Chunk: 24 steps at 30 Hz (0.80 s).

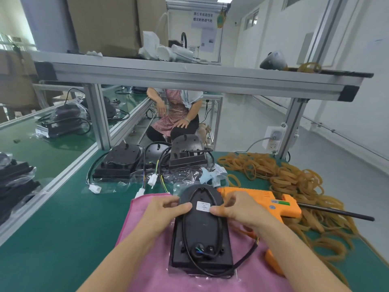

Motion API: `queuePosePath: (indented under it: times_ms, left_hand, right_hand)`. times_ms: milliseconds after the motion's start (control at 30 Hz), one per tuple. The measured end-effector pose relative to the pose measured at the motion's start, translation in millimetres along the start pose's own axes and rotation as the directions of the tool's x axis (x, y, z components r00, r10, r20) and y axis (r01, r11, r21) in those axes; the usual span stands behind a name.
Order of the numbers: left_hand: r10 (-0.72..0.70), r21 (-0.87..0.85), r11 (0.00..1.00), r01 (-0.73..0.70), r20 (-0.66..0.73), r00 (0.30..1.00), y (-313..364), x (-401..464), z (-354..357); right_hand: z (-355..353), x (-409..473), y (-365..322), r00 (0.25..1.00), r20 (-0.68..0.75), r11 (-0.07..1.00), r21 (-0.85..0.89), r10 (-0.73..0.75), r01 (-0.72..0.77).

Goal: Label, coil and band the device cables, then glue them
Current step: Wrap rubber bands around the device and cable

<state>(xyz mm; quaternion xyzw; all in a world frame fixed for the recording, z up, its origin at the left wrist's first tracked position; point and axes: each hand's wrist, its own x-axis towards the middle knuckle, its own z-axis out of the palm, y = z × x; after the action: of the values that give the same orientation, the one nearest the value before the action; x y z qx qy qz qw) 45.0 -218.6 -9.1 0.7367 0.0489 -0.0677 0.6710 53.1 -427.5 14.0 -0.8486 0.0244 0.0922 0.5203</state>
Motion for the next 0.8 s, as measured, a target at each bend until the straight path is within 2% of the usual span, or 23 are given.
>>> queuePosePath:
  times_ms: [67, 167, 267, 367, 433, 500, 600, 700, 767, 800]
  left_hand:
    - [0.003, -0.146, 0.989, 0.0, 0.019, 1.0, -1, -6, -1]
    - [-0.005, -0.452, 0.891, 0.031, 0.057, 0.998, 4, -7, 2]
    - [0.038, -0.51, 0.86, -0.006, 0.054, 0.998, 16, -6, 7]
    - [0.166, -0.451, 0.889, -0.082, 0.149, 0.975, 25, -6, 10]
    - [0.24, -0.404, 0.903, -0.149, 0.184, 0.953, 27, -6, 12]
    - [0.268, -0.417, 0.896, -0.155, 0.23, 0.935, 28, -8, 14]
    - [0.288, -0.359, 0.911, -0.205, 0.193, 0.938, 30, -10, 16]
    - [0.327, -0.307, 0.912, -0.274, 0.137, 0.935, 35, -14, 18]
    - [0.41, -0.156, 0.906, -0.393, 0.096, 0.907, 47, -17, 23]
    - [0.454, 0.005, 0.89, -0.455, 0.068, 0.888, 56, -17, 28]
  right_hand:
    - [-4, -7, 0, 0.998, -0.031, 0.998, 0.035, -0.05, 0.051]
    - [-8, -14, -4, 0.993, -0.037, 0.992, 0.063, -0.108, 0.11]
    - [-9, -15, -6, 0.992, 0.053, 0.99, 0.089, -0.115, 0.11]
    - [-18, -11, -13, 0.968, 0.23, 0.99, 0.123, -0.102, 0.075]
    - [-24, -9, -24, 0.94, 0.327, 0.995, 0.056, -0.101, 0.087]
    - [-25, -5, -33, 0.929, 0.358, 0.993, -0.027, -0.097, 0.114]
    - [-17, -8, -41, 0.941, 0.29, 0.974, -0.089, -0.174, 0.208]
    - [-11, -7, -36, 0.942, 0.205, 0.96, -0.028, -0.267, 0.278]
    - [-9, -8, -37, 0.932, 0.184, 0.946, -0.025, -0.312, 0.322]
    - [-8, -8, -39, 0.926, 0.177, 0.938, -0.039, -0.334, 0.345]
